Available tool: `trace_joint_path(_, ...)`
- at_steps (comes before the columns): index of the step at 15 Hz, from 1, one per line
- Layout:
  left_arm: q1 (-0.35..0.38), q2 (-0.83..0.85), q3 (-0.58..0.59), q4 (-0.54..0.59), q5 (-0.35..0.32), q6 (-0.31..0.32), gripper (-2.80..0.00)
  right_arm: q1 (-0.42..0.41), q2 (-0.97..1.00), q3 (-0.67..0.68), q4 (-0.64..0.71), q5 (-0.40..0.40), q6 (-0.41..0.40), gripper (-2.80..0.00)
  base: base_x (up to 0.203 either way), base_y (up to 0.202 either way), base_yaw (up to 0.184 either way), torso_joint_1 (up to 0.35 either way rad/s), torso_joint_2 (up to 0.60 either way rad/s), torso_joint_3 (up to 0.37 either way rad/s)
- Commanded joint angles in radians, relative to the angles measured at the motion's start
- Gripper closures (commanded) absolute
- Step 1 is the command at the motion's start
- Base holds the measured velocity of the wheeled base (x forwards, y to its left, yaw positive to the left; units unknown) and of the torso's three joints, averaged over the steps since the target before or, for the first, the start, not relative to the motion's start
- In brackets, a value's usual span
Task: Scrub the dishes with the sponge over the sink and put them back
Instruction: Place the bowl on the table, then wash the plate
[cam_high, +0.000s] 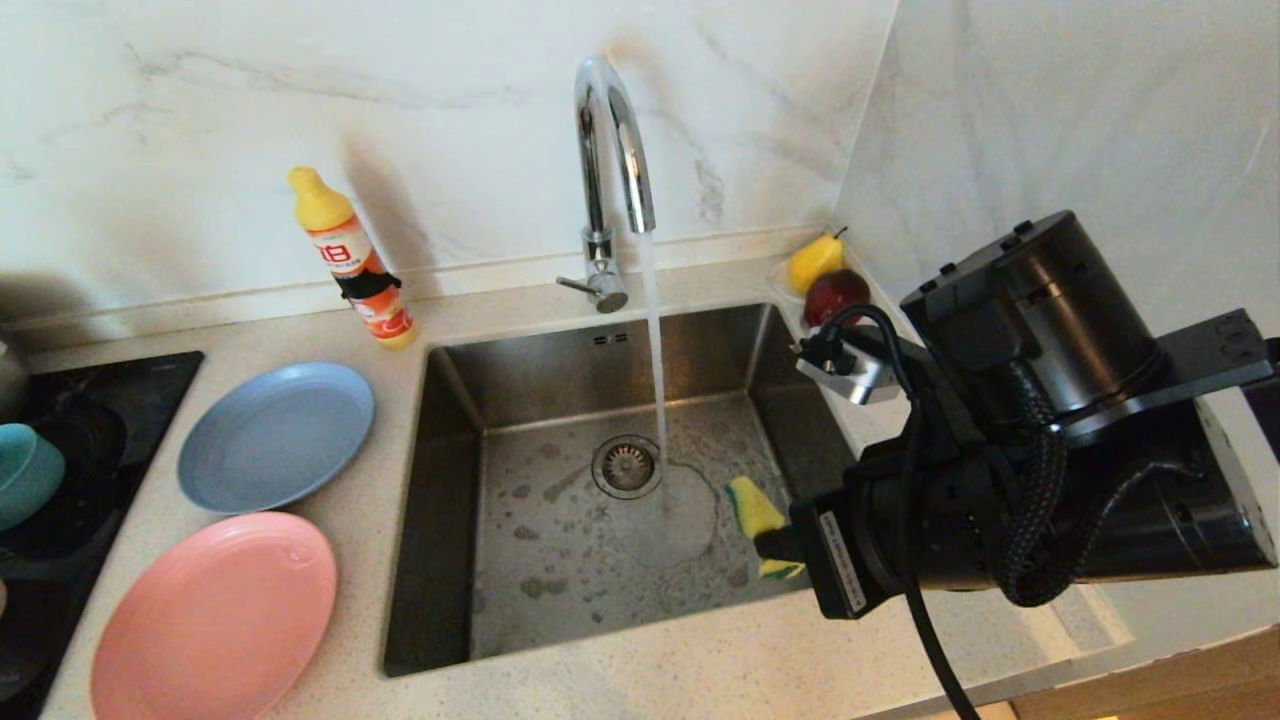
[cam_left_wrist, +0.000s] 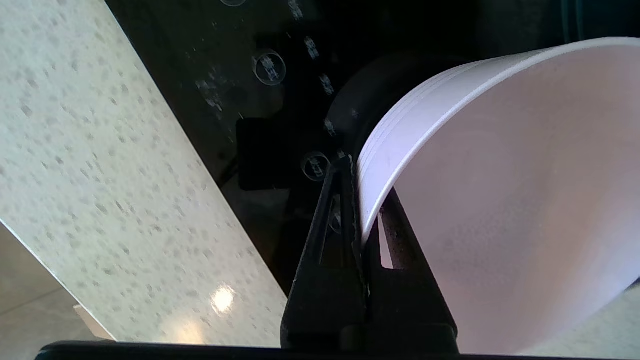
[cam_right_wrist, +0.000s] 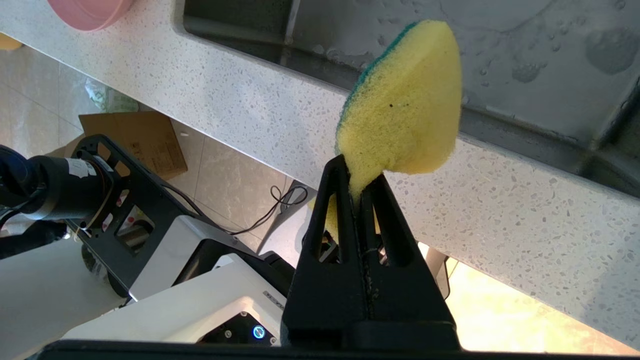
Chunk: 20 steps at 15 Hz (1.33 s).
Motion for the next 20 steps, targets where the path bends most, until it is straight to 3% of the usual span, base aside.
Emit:
trace_joint_path(1,0.005,0.016,-0.003,0.001,-0.002,0.009,0.0,0.0,0.0,-0.004,0.002,0.0,0.003,0.0,0.0,0.0,0.0,0.0,0.0,0.0)
trace_joint_path(2,0.005,0.016,-0.004,0.001,-0.002,0.009,0.0,0.0,-0.001,-0.004,0.002,0.0,0.003,0.0,0.0,0.0,0.0,0.0,0.0,0.0)
trace_joint_path(3,0.005,0.015,-0.004,-0.001,-0.002,0.009,-2.8,0.0,0.0,-0.003,0.002,0.0,0.003,0.0,0.0,0.0,0.0,0.0,0.0,0.0)
trace_joint_path(8,0.005,-0.049,-0.007,0.006,-0.029,0.003,-2.8,0.0,0.001,-0.003,0.002,0.0,0.003,0.0,0.0,0.0,0.0,0.0,0.0,0.0)
trace_joint_path(12,0.007,-0.231,-0.012,0.038,-0.082,0.003,-2.8,0.0,-0.001,-0.003,0.002,0.0,0.001,0.0,0.0,0.0,0.0,0.0,0.0,0.0)
trace_joint_path(13,0.007,-0.281,-0.017,0.042,-0.091,0.003,0.0,0.0,-0.001,-0.003,0.002,0.0,0.003,0.0,0.0,0.0,0.0,0.0,0.0,0.0)
trace_joint_path(17,-0.007,-0.477,-0.057,0.118,-0.175,0.026,0.0,0.0,-0.001,-0.002,0.003,-0.002,0.001,0.0,0.0,0.0,0.0,0.0,0.0,0.0)
trace_joint_path(20,-0.192,-0.543,-0.073,0.167,-0.164,0.114,0.0,0.0,0.009,-0.004,0.002,-0.002,-0.002,0.0,0.0,0.0,0.0,0.0,0.0,0.0)
